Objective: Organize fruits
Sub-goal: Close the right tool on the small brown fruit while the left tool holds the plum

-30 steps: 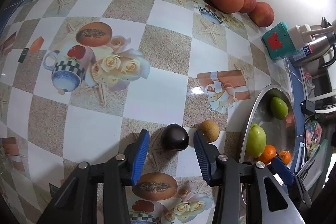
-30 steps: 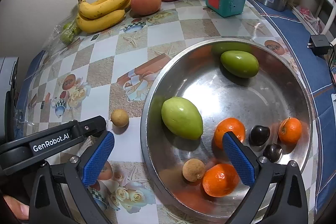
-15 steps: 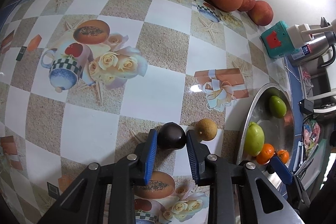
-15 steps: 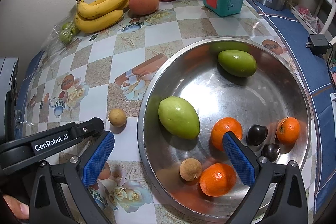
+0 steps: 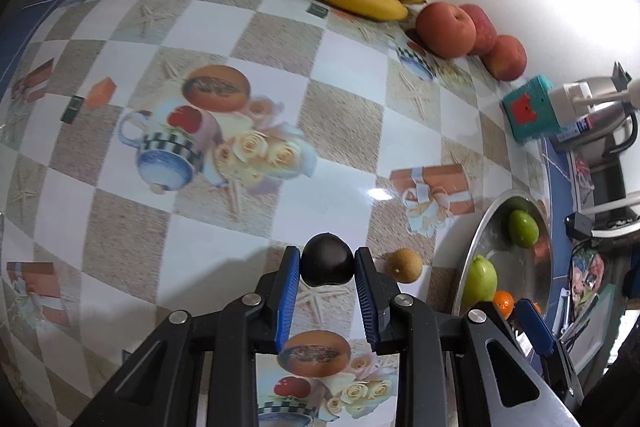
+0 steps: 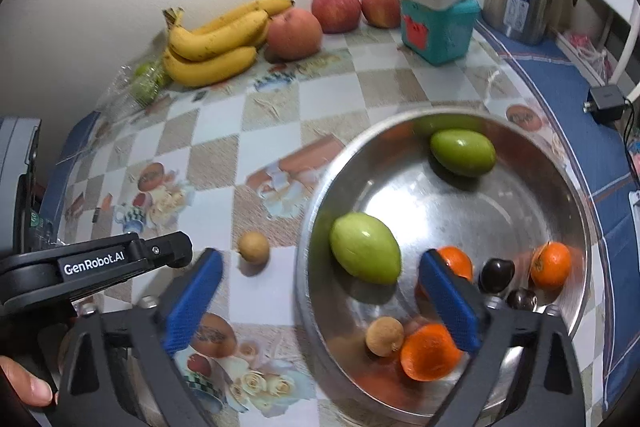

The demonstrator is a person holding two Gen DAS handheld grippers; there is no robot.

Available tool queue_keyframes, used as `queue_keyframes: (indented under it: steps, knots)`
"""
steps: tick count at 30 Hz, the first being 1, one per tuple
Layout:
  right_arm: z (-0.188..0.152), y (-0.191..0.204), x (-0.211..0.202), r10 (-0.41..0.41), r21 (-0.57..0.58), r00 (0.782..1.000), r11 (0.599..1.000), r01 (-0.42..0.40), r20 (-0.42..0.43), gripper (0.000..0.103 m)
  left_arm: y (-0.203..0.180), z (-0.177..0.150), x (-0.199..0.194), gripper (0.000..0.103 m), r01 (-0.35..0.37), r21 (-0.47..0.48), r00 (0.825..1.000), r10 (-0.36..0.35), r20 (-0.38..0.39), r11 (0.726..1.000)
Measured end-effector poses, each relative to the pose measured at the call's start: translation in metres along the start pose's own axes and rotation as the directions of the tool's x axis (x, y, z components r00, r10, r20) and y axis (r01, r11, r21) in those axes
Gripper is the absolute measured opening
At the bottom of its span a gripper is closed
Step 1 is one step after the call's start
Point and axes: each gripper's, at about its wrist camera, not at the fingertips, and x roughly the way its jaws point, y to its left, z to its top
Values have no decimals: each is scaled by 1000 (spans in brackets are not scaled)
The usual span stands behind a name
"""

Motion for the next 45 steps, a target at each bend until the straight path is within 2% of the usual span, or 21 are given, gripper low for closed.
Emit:
queue_keyframes:
  steps: [1,5,12,13,17,19,33,45]
  knots:
    - [1,3,-1,9,-6,1000,1000,-9,5,82,1,0,-1,30,-1,-2,1000,1,3,1000]
    - [2,11,1,47,-18,999,999,-47,-4,76,7,2,-8,30,-10,-11,1000,11,18,1000]
    - [0,32,10,72,-71,997,995,-75,-34,57,16,7,-16,30,-12,-24,999,13,32,1000]
    - [0,36,12,75,-81,996,994,-78,-39,52,16,8,-15,30,-14,-25,999,14,32,1000]
    - [-2,42,21,65,-100,996,992,-71,-62,47,22,10,-17,30,-8,-33,1000,9,30,999]
    - [-3,44,27,57,-99,995,993,-64,-77,41,23,10,-18,30,-7,-35,1000,8,30,999]
    - [-2,51,49,17,-105,994,994,-28,-108,38,24,11,-16,30,3,-32,1000,-3,24,999]
    - [-2,50,56,5,-85,993,996,-14,-115,25,23,11,-17,30,0,-23,1000,1,26,1000]
